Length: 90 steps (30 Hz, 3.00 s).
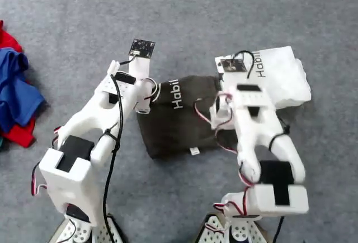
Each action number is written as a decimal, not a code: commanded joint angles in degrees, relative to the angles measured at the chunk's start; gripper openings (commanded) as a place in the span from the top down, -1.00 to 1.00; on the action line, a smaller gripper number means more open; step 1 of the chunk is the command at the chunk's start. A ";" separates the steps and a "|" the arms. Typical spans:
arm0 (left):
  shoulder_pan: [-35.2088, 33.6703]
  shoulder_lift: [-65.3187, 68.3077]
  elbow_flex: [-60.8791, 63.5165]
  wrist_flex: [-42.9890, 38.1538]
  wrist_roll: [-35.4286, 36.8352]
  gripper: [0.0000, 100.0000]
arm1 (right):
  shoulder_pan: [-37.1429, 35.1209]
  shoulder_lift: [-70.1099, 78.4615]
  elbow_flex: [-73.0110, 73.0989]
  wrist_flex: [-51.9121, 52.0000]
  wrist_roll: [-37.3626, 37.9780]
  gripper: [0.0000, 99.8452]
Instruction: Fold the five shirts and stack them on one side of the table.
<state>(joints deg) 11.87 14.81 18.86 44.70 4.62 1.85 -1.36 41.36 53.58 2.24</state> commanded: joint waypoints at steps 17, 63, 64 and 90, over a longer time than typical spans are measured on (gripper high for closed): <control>-0.66 -11.69 -0.75 4.31 -5.54 0.94 | 2.46 -1.01 -44.53 46.68 -0.35 0.97; -12.70 -16.70 22.55 6.77 -5.36 0.94 | -8.53 12.88 -18.24 16.53 -24.44 0.23; -12.70 -16.62 22.55 6.77 -5.36 0.94 | -8.53 14.37 -18.24 15.74 -24.26 0.23; -12.62 -16.88 9.01 18.29 7.30 0.67 | -5.45 20.35 -18.15 13.89 -17.85 0.97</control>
<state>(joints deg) -0.62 -1.27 35.65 57.80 5.49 -4.40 16.22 22.90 69.23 -16.04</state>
